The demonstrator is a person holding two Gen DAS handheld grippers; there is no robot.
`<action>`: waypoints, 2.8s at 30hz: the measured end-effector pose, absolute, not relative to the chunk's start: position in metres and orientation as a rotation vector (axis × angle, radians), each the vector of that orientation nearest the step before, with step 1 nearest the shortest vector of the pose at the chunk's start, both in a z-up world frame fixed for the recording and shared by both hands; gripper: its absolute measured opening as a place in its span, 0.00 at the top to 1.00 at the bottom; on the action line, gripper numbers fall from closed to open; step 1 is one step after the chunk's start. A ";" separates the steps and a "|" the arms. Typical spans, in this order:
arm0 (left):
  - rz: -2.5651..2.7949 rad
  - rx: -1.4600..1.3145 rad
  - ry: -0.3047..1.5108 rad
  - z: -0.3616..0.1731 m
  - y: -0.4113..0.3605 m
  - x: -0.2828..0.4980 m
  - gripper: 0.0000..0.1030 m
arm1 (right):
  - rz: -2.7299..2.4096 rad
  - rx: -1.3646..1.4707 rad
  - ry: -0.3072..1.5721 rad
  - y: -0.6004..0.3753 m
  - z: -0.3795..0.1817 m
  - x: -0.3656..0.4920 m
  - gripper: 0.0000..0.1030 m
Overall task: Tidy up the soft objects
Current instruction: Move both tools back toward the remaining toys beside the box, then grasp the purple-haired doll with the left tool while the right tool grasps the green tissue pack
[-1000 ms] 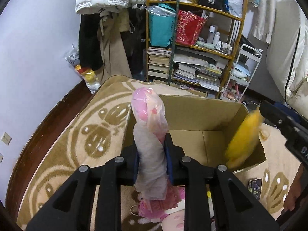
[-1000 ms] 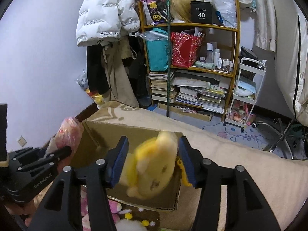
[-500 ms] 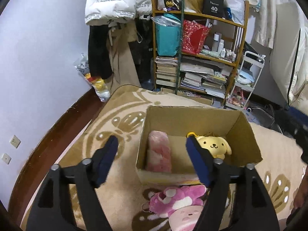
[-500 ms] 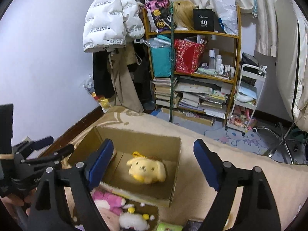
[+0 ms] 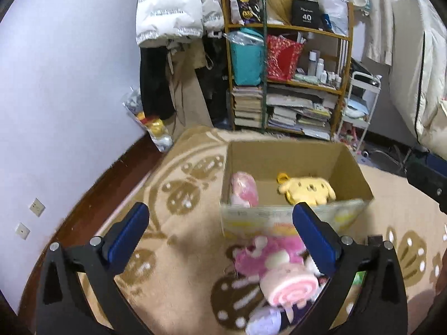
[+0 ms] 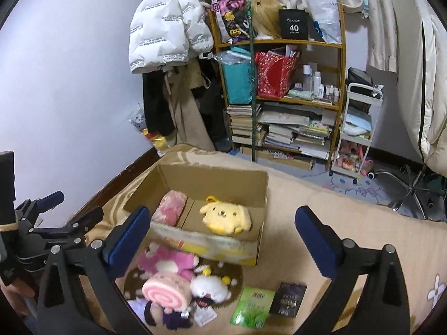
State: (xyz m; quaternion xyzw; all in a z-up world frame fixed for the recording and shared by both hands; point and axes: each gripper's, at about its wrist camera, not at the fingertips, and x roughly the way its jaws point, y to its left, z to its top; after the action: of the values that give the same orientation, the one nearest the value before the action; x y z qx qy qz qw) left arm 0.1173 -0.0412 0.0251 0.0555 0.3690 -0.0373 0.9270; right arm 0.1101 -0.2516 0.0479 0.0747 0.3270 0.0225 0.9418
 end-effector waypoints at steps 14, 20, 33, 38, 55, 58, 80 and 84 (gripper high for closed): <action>-0.089 0.074 0.868 -0.010 -0.035 0.079 0.01 | 0.018 0.245 0.790 -0.257 0.003 0.071 0.00; -0.104 0.081 0.919 -0.025 -0.039 0.073 0.01 | -0.002 0.283 0.842 -0.264 -0.010 0.067 0.00; -0.135 0.127 1.035 -0.068 -0.054 0.076 0.01 | -0.046 0.311 0.954 -0.274 -0.051 0.083 0.00; -0.140 0.132 1.065 -0.077 -0.058 0.081 0.01 | -0.026 0.337 1.017 -0.275 -0.067 0.093 0.00; -0.173 0.059 1.215 -0.111 -0.052 0.088 0.01 | -0.105 0.348 1.189 -0.285 -0.115 0.116 0.00; -0.197 0.038 1.228 -0.113 -0.053 0.087 0.01 | -0.119 0.347 1.219 -0.287 -0.122 0.118 0.00; -0.315 0.062 1.280 -0.136 -0.071 0.077 0.36 | -0.117 0.323 1.291 -0.286 -0.143 0.124 0.31; -0.330 0.116 1.253 -0.130 -0.081 0.067 0.45 | -0.083 0.335 1.307 -0.282 -0.139 0.119 0.47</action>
State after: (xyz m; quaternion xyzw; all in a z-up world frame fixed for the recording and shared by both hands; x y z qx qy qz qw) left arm 0.0667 -0.0808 -0.1303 0.0539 0.5833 -0.1537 0.7958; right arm 0.1186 -0.2817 -0.1388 0.1549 0.6050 -0.0385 0.7801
